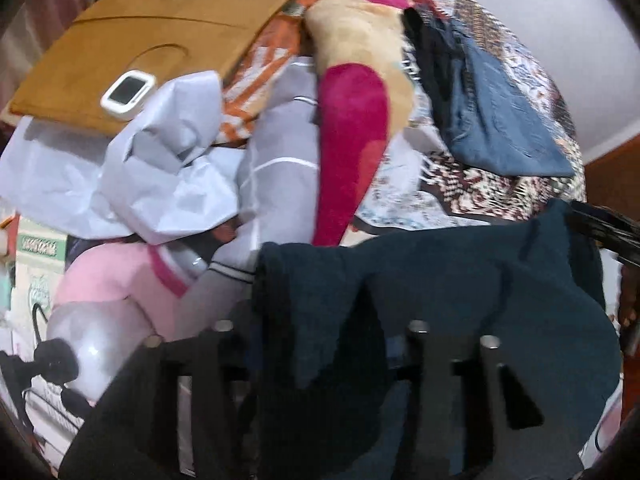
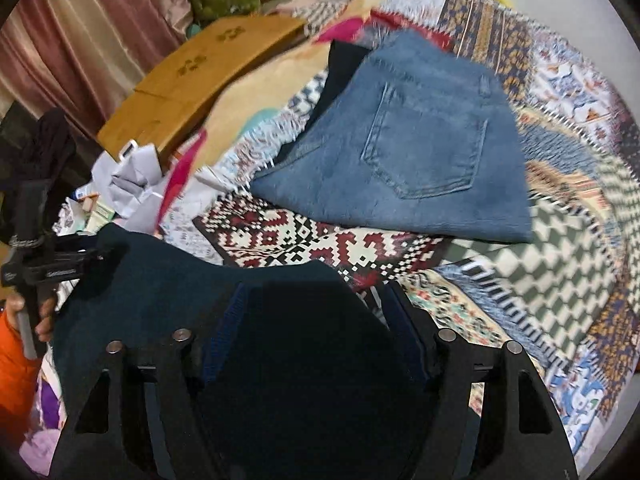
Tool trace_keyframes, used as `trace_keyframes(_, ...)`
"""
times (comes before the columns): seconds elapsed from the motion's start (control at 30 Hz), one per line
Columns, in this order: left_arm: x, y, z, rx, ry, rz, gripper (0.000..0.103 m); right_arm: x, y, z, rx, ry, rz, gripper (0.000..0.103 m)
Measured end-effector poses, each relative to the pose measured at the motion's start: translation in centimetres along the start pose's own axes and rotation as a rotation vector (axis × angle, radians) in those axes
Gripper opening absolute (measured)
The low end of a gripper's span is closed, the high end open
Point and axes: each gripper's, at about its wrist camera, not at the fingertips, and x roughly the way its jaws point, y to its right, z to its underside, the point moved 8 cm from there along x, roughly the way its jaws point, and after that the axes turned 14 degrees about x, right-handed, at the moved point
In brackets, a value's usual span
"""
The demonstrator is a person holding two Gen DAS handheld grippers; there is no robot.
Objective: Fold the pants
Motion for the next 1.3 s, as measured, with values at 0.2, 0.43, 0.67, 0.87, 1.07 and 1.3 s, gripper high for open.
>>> trace_keyframes(0.2,-0.9,-0.2,-0.3,0.035,0.023,-0.064,0.03,1.7,-0.1,0.7,-0.01,-0.055,-0.022,0.023)
trace_keyframes(0.43,-0.6,-0.6,-3.5,0.091,0.03,-0.306,0.03,0.7,-0.6,-0.2,-0.05,0.041,0.055,0.007)
trace_keyframes(0.67,-1.5,-0.7,-2.9,0.098,0.016,-0.3,0.041,-1.7,-0.6,0.4,-0.06,0.062,0.115,0.029)
trace_keyframes(0.87,-5.6,-0.9,-0.2,0.087,0.053,-0.277,0.07,-6.1,0.8,2.0,0.013,0.129,0.084,0.043)
trace_keyframes(1.07,-6.9,0.0,3.8,0.034,0.023,-0.149,0.077,-9.3,1.7,5.3,0.07,0.166,0.069,0.045)
trace_keyframes(1.3,-4.5,2.0,7.6,0.042,-0.038,-0.083,0.046,-10.8,3.0,10.3,0.094,0.176,0.103,0.051)
